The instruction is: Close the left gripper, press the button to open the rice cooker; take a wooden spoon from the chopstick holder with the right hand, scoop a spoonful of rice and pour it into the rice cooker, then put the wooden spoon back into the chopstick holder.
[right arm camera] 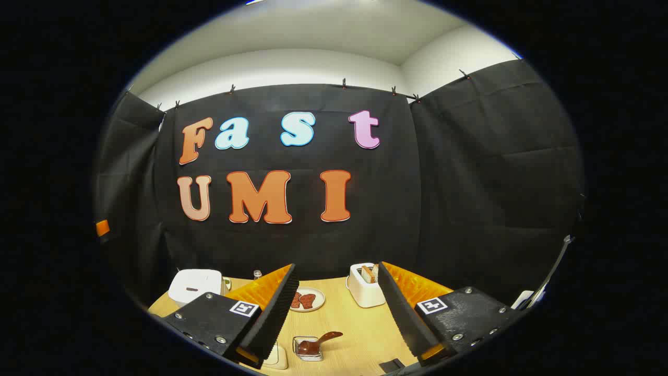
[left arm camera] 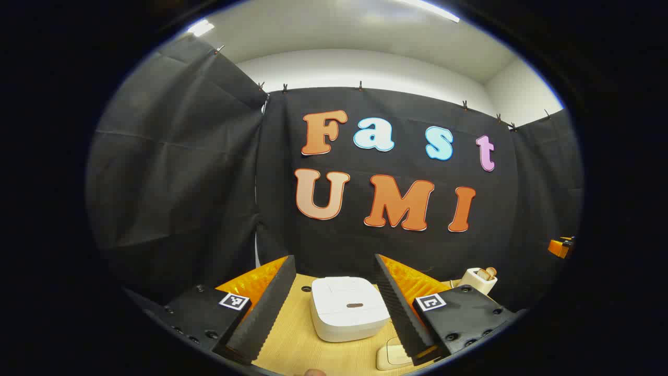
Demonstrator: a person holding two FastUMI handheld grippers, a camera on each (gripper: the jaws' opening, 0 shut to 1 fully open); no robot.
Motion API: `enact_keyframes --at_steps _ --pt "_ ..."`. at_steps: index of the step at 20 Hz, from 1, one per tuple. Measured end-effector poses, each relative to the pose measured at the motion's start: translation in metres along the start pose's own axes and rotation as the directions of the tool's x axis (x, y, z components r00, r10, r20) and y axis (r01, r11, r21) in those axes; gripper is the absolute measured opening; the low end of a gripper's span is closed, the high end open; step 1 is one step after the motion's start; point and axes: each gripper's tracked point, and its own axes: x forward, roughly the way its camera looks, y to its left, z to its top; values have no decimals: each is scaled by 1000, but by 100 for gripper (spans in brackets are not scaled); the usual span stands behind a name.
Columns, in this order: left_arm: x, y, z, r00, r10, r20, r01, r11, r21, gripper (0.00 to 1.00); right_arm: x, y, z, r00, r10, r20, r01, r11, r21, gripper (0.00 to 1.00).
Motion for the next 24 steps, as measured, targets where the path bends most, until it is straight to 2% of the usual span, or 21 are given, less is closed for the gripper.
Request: enact_keyframes --at_steps 7,8,9,12,13,14,24 --pt "-4 -2 4 1000 1 6 -2 1000 19 100 -5 -6 3 1000 -16 10 15 1000 12 95" --pt "-4 -1 4 1000 2 6 -2 1000 20 100 -6 -7 3 1000 -15 10 15 1000 9 100" --pt "-4 0 4 1000 2 3 -2 1000 21 100 -7 -8 3 1000 -16 11 16 1000 6 95" --pt "-5 -2 4 1000 -1 1 1 1000 27 100 -9 -8 2 1000 -16 11 16 1000 -2 95" --pt "-6 -2 5 1000 0 2 0 1000 30 100 -11 -8 0 1000 -14 9 14 1000 -3 100" --pt "-7 -1 6 1000 7 5 -7 999 33 100 -11 -8 0 1000 -13 8 13 1000 -2 95" --pt "-13 -4 2 1000 -5 -9 5 1000 16 100 -14 -8 -3 1000 -11 3 11 1000 -2 95"
